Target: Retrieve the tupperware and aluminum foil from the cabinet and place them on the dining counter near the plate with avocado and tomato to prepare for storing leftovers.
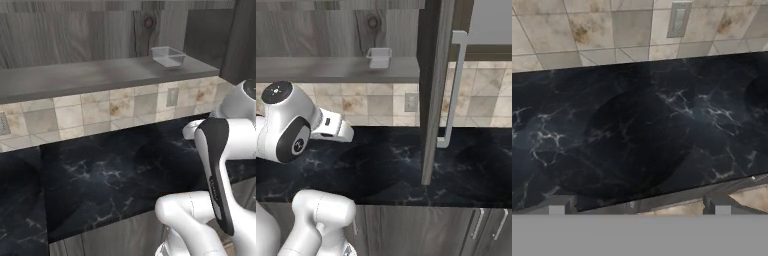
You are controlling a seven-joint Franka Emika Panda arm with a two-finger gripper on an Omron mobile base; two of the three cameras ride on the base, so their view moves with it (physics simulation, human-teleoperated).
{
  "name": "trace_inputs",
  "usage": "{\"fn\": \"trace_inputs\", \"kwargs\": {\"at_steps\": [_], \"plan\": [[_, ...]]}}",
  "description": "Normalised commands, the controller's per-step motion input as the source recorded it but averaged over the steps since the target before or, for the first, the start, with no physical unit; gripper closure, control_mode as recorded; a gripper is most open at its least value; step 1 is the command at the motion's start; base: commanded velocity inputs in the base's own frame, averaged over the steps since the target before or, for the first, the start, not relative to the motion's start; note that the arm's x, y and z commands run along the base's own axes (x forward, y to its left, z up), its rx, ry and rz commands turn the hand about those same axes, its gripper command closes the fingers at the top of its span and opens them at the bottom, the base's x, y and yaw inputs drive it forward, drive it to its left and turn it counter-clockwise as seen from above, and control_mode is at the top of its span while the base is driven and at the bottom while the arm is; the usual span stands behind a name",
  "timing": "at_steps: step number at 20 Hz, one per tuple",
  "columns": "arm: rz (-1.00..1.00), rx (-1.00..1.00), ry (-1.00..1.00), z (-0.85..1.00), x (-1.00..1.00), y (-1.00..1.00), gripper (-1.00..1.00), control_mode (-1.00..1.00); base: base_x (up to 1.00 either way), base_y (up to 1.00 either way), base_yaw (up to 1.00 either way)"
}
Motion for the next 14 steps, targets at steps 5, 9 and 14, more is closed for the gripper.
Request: {"fn": "trace_inputs", "kwargs": {"at_steps": [5,9,14], "plan": [[0.0,0.0,-0.05,0.49,0.18,0.0,-1.0,-1.0,0.0,0.0,0.0],[0.0,-0.01,-0.18,0.58,0.21,0.0,-1.0,-1.0,0.0,0.0,0.0],[0.0,-0.04,-0.27,0.53,0.23,0.0,-1.0,-1.0,0.0,0.0,0.0]]}}
